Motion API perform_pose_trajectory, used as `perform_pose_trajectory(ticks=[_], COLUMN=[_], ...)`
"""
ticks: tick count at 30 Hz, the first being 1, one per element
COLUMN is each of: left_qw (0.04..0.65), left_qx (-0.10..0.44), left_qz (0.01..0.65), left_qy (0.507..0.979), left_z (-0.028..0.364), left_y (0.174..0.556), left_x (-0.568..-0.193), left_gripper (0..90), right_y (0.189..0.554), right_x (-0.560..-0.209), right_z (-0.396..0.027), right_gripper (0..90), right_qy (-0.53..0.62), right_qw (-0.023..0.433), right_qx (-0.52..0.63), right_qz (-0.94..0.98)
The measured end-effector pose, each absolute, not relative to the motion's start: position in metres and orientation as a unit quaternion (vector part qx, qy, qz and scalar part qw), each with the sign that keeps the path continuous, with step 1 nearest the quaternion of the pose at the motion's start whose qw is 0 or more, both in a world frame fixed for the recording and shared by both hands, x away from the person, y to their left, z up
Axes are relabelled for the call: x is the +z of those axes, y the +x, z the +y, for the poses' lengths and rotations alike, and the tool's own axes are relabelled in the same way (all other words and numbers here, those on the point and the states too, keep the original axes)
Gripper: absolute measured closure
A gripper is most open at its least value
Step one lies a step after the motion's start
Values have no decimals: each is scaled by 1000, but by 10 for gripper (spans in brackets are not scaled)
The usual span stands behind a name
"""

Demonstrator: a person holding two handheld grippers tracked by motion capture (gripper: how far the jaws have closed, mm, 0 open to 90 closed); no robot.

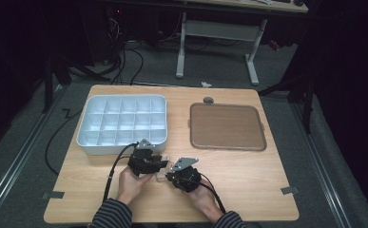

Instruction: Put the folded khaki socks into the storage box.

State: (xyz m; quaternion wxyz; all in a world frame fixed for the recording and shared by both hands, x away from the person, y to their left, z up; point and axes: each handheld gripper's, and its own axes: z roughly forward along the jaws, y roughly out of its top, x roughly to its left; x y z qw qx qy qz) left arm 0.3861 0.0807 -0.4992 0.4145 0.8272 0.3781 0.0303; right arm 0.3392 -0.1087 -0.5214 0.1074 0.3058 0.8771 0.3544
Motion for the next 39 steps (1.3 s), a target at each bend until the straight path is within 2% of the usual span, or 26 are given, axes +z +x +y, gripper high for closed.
perform_pose_trajectory(ticks=[11, 18, 23, 30, 39], left_qw=[392, 367, 349, 372, 402], left_qx=[47, 41, 59, 44, 33], left_qz=[404, 421, 414, 424, 452], left_qy=[825, 828, 839, 824, 796], left_z=[87, 85, 79, 86, 81], left_y=[374, 377, 376, 377, 386], left_x=[-514, -519, -514, -512, -507], left_gripper=[483, 505, 511, 423, 351], right_y=[342, 341, 341, 339, 333], right_x=[-522, -523, -523, -520, -513], right_z=[-110, -110, -111, -114, -131], right_gripper=[860, 858, 852, 723, 682], right_qy=[304, 301, 301, 308, 317], right_qw=[101, 106, 106, 118, 123], right_qx=[360, 358, 359, 370, 392], right_qz=[876, 877, 877, 868, 854])
